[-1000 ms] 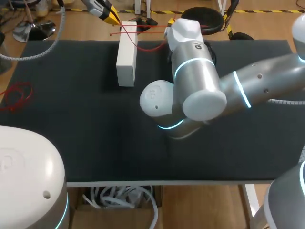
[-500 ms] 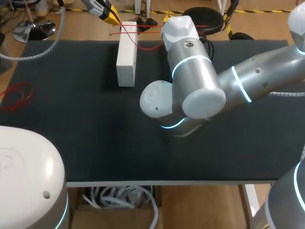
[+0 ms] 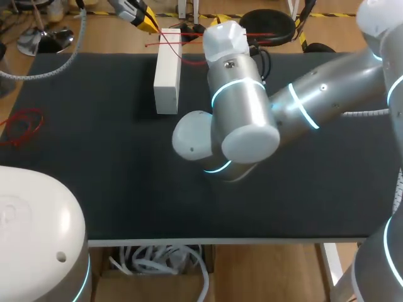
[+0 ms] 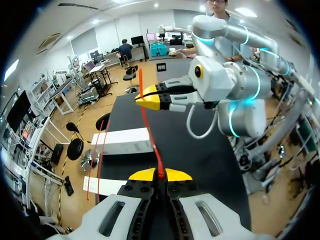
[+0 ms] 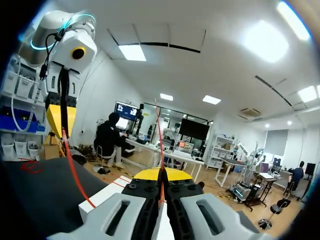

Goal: Grab the tape and strap the tape.

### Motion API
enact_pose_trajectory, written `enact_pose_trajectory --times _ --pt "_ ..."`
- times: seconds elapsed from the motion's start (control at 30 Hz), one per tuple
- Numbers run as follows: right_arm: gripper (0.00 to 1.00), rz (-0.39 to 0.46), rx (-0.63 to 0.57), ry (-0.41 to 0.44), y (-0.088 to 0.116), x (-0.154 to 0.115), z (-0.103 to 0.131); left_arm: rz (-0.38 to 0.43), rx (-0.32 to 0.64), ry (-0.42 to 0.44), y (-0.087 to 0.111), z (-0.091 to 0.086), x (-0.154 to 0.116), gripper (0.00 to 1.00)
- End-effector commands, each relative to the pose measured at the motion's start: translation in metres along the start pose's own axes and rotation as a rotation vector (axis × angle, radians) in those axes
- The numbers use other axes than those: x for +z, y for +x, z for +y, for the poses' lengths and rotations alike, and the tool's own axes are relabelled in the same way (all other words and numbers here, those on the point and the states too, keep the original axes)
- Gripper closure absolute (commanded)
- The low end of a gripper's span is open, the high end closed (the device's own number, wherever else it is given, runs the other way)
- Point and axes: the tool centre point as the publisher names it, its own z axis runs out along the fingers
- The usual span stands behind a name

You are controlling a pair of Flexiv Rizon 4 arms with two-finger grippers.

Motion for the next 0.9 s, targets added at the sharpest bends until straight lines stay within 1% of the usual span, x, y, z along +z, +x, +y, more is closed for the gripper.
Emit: enact_pose_trajectory --times 0.03,0.17,0.27,0.4,0.53,0.9 --pt "1.00 -0.049 -0.013 0.010 0.009 -0.004 0.004 0.004 -0.001 -0.003 -0.001 -0.001 -0.001 1.00" --pt "1.00 -0.061 -0.064 0.003 0.010 -0.008 0.007 0.004 -0.001 -0.003 -0.001 -0.001 -0.001 1.00" --pt "1.00 -0.067 -0.074 0.002 0.011 -0.010 0.010 0.004 -0.001 -0.003 -0.001 -0.001 -0.001 1.00" --pt "1.00 -0.071 -0.075 0.000 0.012 -0.012 0.015 0.004 -0.001 -0.003 -0.001 -0.001 -0.001 1.00" --pt "1.00 -0.071 -0.033 0.006 0.010 -0.015 0.019 0.004 -0.001 -0.003 -0.001 -0.001 -0.001 1.00" --pt "1.00 -0.071 -0.033 0.006 0.010 -0.015 0.019 0.004 -0.001 -0.003 -0.001 -0.001 -0.001 1.00"
